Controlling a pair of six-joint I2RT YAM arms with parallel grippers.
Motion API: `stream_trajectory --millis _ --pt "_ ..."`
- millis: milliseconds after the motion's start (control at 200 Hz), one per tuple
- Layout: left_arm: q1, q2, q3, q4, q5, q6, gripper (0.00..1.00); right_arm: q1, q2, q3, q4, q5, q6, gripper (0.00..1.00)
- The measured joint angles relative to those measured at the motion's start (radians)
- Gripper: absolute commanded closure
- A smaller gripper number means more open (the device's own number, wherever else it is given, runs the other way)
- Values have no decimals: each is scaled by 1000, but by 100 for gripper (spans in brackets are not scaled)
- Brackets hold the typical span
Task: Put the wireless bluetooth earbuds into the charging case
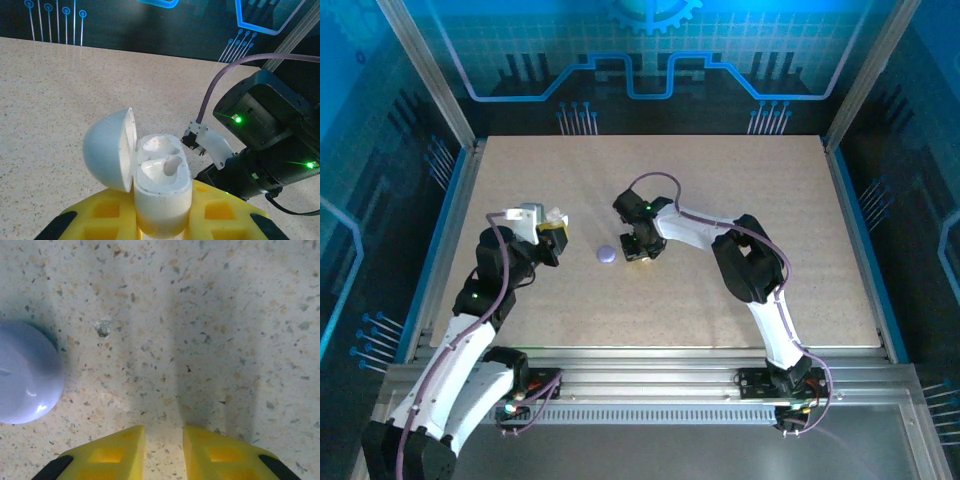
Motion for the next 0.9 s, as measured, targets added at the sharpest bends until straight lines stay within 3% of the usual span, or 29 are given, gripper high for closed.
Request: stream_trajectory --millis 375,510,675,900 --pt "0 -16 -3 0 0 0 86 15 -44 -51 -29 1 0 75" --pt "0 -15 -4 0 0 0 86 16 -82 -49 -48 4 1 72" --pt "0 -15 -4 0 3 0 87 14 -142 -22 -106 19 29 62" --pt "0 -15 -4 0 11 0 87 -10 -165 35 -212 12 85 60"
